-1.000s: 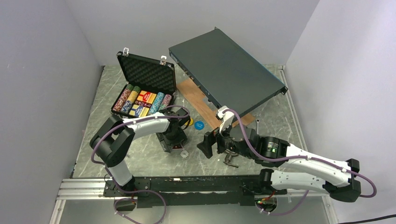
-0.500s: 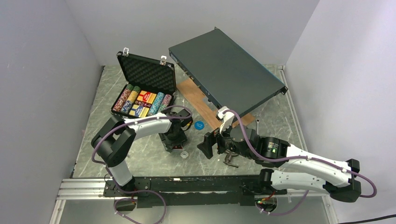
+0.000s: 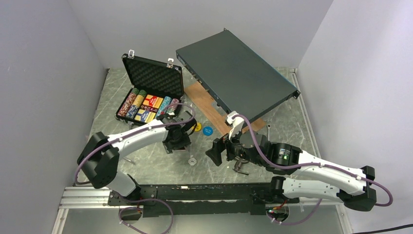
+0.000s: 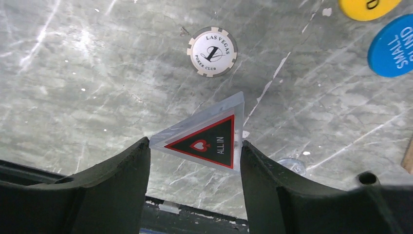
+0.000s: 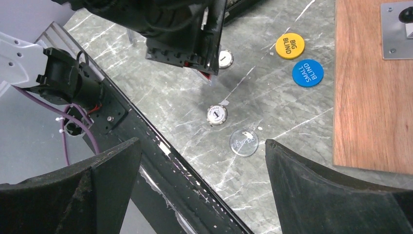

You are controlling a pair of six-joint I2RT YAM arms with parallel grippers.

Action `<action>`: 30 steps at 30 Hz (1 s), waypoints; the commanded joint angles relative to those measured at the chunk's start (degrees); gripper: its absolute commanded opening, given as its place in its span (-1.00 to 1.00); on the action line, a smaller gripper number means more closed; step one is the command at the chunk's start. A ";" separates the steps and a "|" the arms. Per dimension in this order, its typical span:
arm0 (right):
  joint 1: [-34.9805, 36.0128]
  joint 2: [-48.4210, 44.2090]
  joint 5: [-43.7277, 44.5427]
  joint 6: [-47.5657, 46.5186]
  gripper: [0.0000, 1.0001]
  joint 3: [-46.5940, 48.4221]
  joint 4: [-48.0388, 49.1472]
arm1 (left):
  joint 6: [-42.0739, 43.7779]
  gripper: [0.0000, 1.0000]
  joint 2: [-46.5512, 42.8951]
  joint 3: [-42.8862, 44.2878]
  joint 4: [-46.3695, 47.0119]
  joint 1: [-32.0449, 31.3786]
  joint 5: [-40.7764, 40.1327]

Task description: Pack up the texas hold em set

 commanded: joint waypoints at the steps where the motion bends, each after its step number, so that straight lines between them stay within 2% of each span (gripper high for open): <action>1: -0.26 0.50 1.12 0.88 0.98 1.75 0.55 | 2.32 0.07 -4.82 3.96 -4.34 1.28 -4.00; 6: -0.17 0.75 1.17 0.70 0.98 2.67 0.00 | 7.66 0.09 -9.24 6.76 -3.89 8.74 -3.83; 13: -0.20 0.98 1.60 0.78 0.99 3.85 -1.03 | 13.93 0.11 -9.42 10.40 0.63 25.45 1.31; 20: -0.23 1.34 1.12 1.38 0.98 4.26 -0.63 | 14.85 0.09 0.94 16.30 4.96 39.02 7.70; 30: -0.21 1.64 0.82 3.18 0.98 4.22 -1.35 | 14.19 0.09 18.21 29.91 4.99 43.96 9.70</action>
